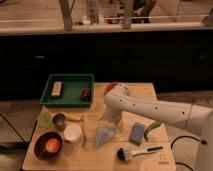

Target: Place towel in table surface

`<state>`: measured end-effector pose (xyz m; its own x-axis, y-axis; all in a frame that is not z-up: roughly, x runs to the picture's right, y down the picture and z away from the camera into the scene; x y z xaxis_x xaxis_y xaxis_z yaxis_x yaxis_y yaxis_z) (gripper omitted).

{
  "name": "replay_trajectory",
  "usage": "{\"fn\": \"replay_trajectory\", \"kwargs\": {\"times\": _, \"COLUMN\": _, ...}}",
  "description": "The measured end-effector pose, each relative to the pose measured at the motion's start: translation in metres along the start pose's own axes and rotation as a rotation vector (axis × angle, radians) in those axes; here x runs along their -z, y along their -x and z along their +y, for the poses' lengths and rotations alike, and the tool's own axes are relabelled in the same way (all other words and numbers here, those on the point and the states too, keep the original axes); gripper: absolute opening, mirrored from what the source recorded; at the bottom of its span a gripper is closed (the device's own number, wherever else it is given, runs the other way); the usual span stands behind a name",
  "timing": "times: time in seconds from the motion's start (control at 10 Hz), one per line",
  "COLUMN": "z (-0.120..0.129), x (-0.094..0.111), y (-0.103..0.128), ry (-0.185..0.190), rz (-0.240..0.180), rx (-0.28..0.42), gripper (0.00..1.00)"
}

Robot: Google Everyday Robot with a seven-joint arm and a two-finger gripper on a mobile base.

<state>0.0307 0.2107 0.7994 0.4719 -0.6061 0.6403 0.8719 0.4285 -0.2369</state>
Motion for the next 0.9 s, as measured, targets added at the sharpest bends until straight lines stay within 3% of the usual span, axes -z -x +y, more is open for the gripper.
{"fn": "replay_trajectory", "kwargs": {"times": 0.9, "z": -0.0019, "x": 0.0000, "y": 0.0023, "ry": -0.004, "rz": 0.006, "rx": 0.007, "gripper": 0.80}}
